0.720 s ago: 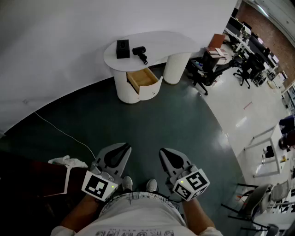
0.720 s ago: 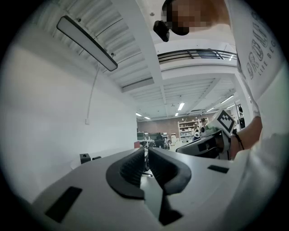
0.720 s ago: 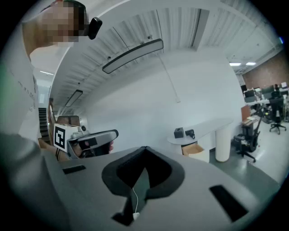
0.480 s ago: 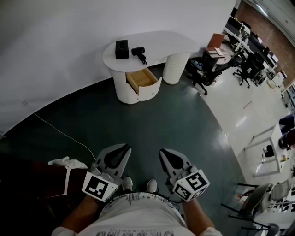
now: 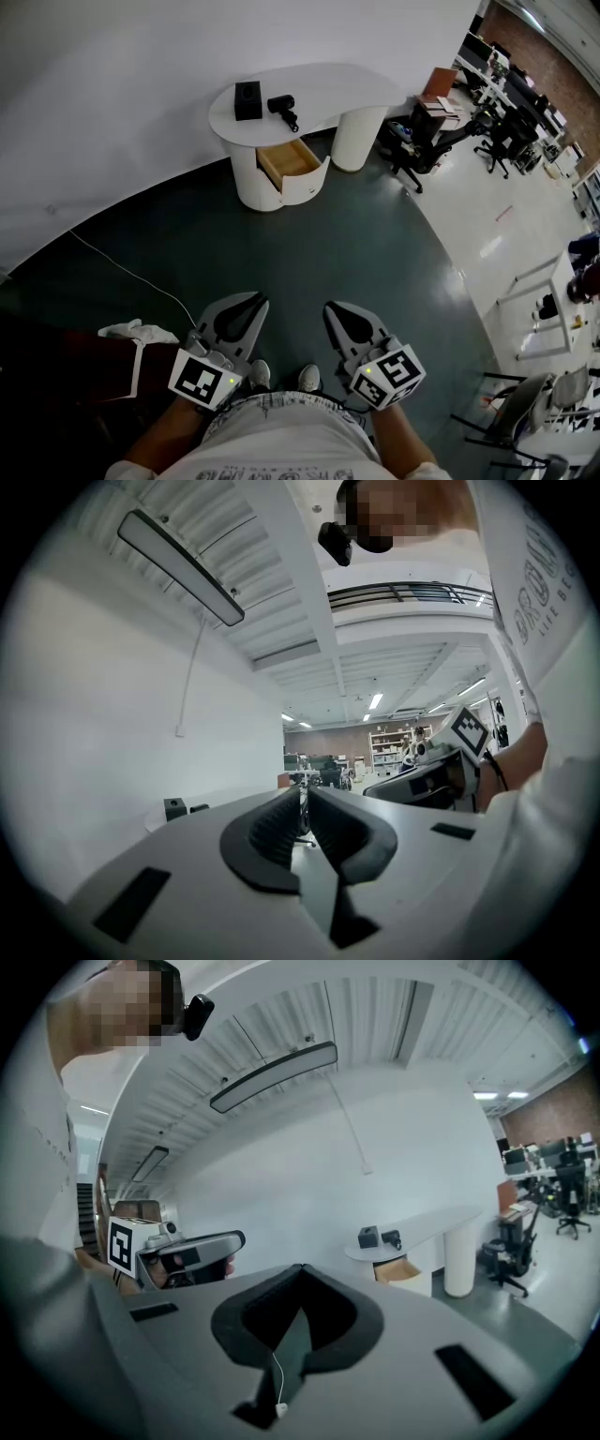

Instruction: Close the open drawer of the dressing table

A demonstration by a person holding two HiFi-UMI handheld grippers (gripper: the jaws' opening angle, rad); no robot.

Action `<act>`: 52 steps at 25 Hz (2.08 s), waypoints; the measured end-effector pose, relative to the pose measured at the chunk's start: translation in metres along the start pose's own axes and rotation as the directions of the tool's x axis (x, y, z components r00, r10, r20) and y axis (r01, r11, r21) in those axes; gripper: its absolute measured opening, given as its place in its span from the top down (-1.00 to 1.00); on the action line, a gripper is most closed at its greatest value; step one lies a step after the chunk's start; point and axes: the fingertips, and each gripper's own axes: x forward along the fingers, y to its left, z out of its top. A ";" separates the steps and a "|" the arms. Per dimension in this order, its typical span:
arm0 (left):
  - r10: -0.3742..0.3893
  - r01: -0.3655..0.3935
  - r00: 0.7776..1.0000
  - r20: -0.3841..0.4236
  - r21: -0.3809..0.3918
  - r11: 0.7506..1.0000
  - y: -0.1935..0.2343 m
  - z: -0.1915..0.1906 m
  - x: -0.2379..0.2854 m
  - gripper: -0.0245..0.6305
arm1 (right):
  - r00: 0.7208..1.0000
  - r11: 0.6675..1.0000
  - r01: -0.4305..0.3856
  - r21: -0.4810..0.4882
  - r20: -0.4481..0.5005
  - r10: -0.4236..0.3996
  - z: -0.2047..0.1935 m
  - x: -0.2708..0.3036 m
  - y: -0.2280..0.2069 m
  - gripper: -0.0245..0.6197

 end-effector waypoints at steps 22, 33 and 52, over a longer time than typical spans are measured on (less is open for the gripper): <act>-0.011 0.011 1.000 0.011 -0.008 1.000 -0.001 0.001 0.003 0.56 | 1.000 0.999 0.002 0.037 -0.005 -0.002 -0.006 -0.003 -0.001 0.90; 0.003 -0.003 1.000 -0.005 -0.013 1.000 -0.006 -0.002 0.012 0.46 | 1.000 0.999 -0.007 0.044 -0.011 0.007 -0.008 -0.010 -0.011 0.90; 0.074 -0.074 0.997 -0.029 -0.001 0.997 -0.062 -0.014 0.050 0.36 | 0.998 0.996 -0.065 0.058 -0.010 0.066 -0.018 -0.060 -0.066 0.90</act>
